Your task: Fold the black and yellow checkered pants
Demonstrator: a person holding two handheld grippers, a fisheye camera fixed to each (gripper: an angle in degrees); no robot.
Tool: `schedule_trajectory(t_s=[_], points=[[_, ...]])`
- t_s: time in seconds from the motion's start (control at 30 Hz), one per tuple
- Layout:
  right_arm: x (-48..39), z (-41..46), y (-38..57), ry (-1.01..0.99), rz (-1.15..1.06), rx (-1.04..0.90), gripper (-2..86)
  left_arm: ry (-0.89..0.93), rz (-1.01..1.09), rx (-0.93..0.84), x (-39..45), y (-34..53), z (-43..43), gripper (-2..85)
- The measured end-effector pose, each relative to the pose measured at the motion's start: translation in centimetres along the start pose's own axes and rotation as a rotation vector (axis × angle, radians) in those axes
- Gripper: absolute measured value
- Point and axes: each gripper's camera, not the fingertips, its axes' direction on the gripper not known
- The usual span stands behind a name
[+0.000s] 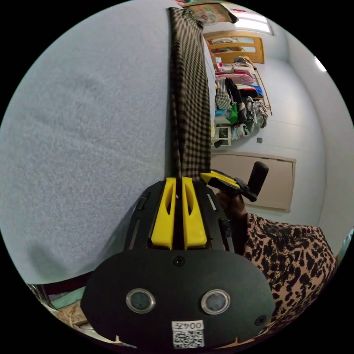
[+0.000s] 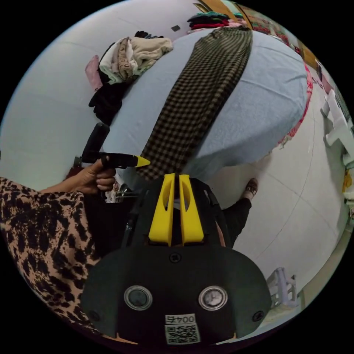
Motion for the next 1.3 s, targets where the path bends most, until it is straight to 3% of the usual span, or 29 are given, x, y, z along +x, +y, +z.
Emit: schedule_trajectory(t_s=[0.2, 0.4, 0.7, 0.9, 1.07, 1.17, 1.3], points=[[0.5, 0.0, -1.1, 0.087, -0.034, -0.074, 6.8, -0.013, 0.058, -0.048, 1.6, -0.8, 1.9, 5.7], [3.1, -4.4, -2.6, 0.068, 0.044, 0.093, 7.4, -0.114, 0.147, -0.003, 4.9, -1.7, 0.0, 7.9], [11.1, -9.8, -13.7, -0.041, 0.162, 0.297, 4.8, -0.158, 0.194, 0.171, 10.4, -14.9, -1.9, 7.0], [16.9, -9.8, -23.1, -0.066, 0.166, 0.266, 4.9, -0.368, 0.26, 0.261, 14.7, -22.0, 1.3, 3.0], [23.0, -9.4, -29.1, -0.198, 0.227, 0.262, 5.4, -0.621, 0.369, 0.269, 18.2, -24.7, 7.2, 0.8], [25.8, -9.4, -31.5, -0.248, 0.225, 0.244, 6.3, -0.709, 0.382, 0.232, 18.2, -24.9, 10.4, 0.6], [28.7, -9.5, -33.3, -0.276, 0.239, 0.235, 6.8, -0.688, 0.394, 0.337, 18.0, -24.1, 11.3, 0.6]])
